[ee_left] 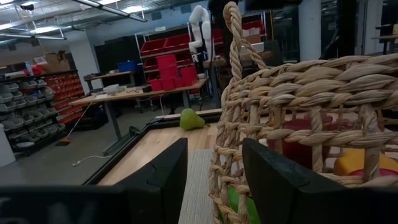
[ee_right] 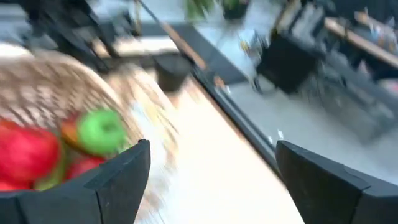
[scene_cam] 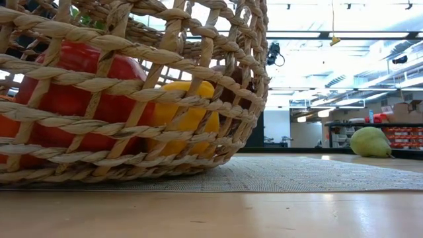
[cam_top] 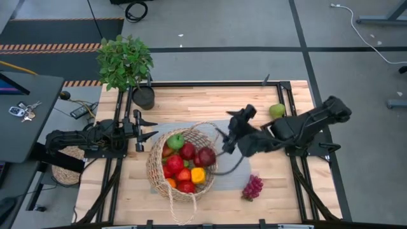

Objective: Build produce basket
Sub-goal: Put the green pear into the brown basket

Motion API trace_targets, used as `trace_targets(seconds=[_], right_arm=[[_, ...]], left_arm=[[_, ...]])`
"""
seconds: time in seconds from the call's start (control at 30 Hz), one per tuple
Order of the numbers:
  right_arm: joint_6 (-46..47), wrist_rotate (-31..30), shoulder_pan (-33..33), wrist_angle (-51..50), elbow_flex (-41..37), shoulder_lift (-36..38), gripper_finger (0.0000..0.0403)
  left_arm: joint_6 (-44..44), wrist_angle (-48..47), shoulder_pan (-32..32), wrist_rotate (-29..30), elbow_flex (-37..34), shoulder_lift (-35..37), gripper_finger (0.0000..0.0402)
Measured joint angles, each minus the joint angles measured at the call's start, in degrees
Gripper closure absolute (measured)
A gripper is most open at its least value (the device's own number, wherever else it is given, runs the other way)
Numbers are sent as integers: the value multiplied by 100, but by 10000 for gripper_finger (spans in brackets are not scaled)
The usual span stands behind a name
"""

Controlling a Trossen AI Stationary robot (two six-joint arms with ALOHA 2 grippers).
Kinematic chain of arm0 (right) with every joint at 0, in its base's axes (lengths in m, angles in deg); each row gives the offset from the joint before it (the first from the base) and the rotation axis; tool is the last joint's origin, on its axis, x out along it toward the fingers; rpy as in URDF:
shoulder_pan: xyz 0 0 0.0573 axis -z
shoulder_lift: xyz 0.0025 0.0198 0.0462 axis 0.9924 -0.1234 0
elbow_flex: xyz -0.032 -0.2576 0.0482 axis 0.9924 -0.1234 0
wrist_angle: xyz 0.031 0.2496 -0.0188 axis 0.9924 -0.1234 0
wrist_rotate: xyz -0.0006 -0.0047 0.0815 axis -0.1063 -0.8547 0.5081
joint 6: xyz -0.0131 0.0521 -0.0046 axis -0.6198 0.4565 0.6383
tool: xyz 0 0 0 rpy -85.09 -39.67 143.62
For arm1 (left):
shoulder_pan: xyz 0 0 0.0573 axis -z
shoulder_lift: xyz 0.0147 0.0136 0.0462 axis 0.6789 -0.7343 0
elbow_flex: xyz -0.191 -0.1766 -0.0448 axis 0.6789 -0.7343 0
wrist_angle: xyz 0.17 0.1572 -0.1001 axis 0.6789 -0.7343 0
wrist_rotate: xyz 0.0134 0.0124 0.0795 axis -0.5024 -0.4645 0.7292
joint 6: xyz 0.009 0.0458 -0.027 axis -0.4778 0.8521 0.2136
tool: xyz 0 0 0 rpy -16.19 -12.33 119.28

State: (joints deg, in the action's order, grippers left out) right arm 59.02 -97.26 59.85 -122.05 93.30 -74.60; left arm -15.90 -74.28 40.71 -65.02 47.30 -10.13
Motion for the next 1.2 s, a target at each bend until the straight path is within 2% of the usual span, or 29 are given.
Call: trace_targets(seconds=[0.3, 0.47, 0.63, 0.73, 0.9, 1.2], right_arm=[[1579, 19, 415, -343, -1967, 1432, 56], [2967, 551, 1028, -481, -3090, 2286, 56], [4006, 1217, 1852, -669, -3855, 2726, 56], [4280, 1704, 2408, -970, -4060, 2739, 56], [4441, 2122, 3280, -1779, -4123, 2520, 56], [3807, 2632, 4273, -1966, -4123, 2366, 56]], left_arm=[[0, 0, 1, 0, 0, 0, 241], [2, 0, 2, 0, 0, 0, 241], [0, 0, 2, 0, 1, 0, 241], [1, 0, 1, -2, 0, 0, 241], [1, 0, 1, -1, 2, 0, 241], [2, 0, 2, -2, 0, 0, 241]])
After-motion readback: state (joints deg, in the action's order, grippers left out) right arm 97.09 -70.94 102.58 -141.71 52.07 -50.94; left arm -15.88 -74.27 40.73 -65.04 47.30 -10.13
